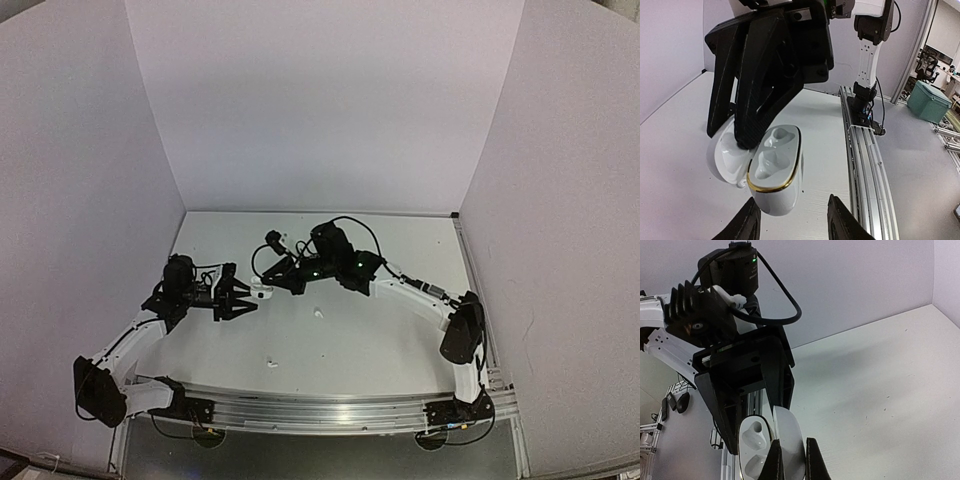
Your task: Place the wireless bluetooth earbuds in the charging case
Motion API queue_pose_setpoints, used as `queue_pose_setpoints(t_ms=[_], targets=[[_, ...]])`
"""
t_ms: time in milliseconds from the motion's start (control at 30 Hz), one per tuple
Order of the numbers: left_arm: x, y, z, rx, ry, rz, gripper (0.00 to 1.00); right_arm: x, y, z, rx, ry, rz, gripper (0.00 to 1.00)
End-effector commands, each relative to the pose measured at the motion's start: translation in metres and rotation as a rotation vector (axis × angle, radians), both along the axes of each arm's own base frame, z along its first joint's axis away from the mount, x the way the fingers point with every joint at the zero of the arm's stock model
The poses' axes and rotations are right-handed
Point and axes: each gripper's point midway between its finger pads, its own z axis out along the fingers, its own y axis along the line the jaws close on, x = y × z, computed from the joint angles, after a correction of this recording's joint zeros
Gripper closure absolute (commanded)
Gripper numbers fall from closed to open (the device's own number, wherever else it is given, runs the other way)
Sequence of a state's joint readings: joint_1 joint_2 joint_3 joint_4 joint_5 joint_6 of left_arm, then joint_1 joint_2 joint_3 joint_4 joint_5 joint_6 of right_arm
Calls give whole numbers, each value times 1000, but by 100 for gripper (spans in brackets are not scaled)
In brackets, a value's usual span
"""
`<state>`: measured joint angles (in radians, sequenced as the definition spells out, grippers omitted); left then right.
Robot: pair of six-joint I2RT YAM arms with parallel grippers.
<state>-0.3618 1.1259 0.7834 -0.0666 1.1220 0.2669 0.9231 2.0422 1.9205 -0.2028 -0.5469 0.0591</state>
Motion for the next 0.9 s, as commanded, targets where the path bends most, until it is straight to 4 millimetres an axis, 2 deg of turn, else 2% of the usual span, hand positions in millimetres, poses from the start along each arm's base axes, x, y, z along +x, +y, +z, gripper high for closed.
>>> queue_pose_setpoints(t_ms=[0,433,667,800,867], targets=[[3,-1,15,-36,-81,3,59,-5,-9,57,97,-111,-3,100],[-2,-5,25,-67,-1,-51,61,-12,-1,61,104,-241,13,100],[-3,-5,24,-66,9,-57,82,-11,-1,66,115,-262,11,100],[-3,-5,23,-65,10,-56,89,-10,-1,66,116,-264,8,100],[-3,-5,23,-65,7,-57,96,-10,-1,68,120,-266,7,100]])
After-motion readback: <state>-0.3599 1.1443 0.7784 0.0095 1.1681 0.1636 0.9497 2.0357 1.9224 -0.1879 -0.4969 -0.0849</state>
